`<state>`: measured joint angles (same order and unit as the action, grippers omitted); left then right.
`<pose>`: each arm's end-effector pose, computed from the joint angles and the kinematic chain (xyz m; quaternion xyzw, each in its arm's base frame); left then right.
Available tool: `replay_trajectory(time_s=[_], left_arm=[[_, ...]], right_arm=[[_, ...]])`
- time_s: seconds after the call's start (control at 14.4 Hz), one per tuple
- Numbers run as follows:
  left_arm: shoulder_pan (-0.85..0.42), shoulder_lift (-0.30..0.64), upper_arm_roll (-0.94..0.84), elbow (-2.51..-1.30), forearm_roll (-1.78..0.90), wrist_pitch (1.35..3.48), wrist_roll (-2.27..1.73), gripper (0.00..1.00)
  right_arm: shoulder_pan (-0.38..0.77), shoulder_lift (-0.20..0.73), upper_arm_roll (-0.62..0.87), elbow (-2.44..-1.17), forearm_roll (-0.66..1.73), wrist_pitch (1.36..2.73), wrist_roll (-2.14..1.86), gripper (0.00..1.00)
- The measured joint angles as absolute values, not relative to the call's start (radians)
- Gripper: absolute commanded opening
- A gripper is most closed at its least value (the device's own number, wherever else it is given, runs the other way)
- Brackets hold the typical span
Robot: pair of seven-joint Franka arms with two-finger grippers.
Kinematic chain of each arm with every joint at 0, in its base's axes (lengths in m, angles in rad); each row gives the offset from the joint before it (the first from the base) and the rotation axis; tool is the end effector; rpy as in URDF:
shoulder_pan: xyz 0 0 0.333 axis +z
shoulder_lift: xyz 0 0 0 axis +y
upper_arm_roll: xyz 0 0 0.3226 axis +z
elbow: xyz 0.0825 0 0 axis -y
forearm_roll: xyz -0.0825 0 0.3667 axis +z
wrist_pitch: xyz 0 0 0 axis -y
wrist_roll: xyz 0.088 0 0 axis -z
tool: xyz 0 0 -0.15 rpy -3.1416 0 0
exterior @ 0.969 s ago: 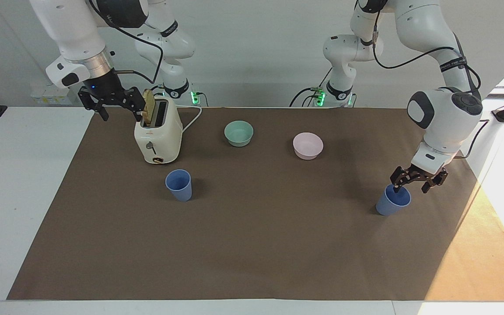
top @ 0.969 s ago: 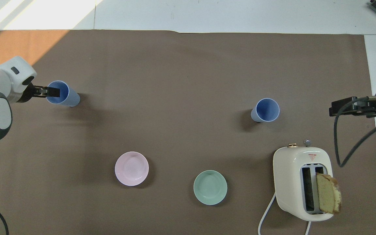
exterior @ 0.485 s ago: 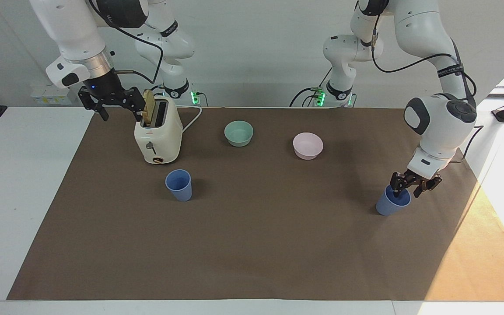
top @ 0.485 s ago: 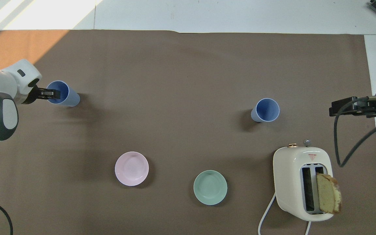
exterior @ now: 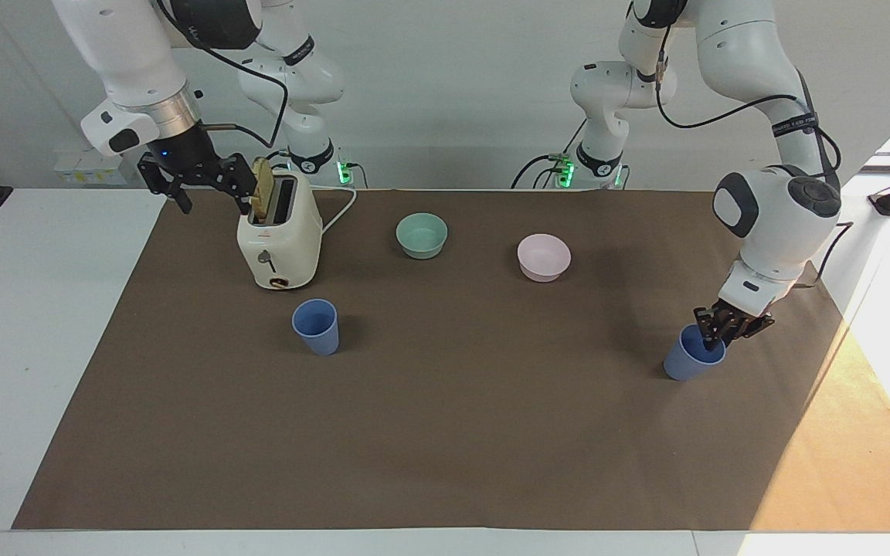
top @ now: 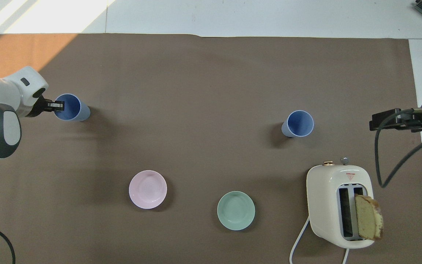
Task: Stack blue cups with both arms
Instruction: 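Carry the blue cup with the left gripper to the table center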
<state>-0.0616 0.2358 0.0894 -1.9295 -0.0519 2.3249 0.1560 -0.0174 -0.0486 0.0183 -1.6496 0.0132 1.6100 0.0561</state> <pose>0.6162 0.0126 0.3568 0.9955 -0.0497 0.0809 0.0026 0.5251 0.0026 0.5814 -0.9996 0.0278 -0.0043 0.0063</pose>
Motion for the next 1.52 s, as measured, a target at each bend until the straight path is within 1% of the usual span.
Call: replay_trajectory(time_s=[0.35,0.62,0.76,1.11,1.52], left_arm=[[-0.077,0.235,0.087,-1.913,-0.052,2.323,0.156,0.00],[-0.133,0.235,0.085,-1.884,-0.052,2.317,0.147,0.00],[-0.189,0.235,0.084,-1.884,-0.052,2.316,0.079,0.00],[-0.391,0.235,0.079,-1.883,-0.052,2.318,-0.166,0.00],[-0.554,0.241,0.078,-1.885,-0.052,2.338,-0.363,0.00]], right_arm=[[-0.017,-0.049,0.017,-1.650,0.013,1.610,0.056,1.00],[-0.017,-0.049,0.017,-1.650,0.013,1.610,0.056,1.00],[-0.017,-0.049,0.017,-1.650,0.013,1.610,0.056,1.00],[-0.017,-0.049,0.017,-1.650,0.013,1.610,0.056,1.00],[-0.017,-0.049,0.017,-1.650,0.013,1.610,0.056,1.00]])
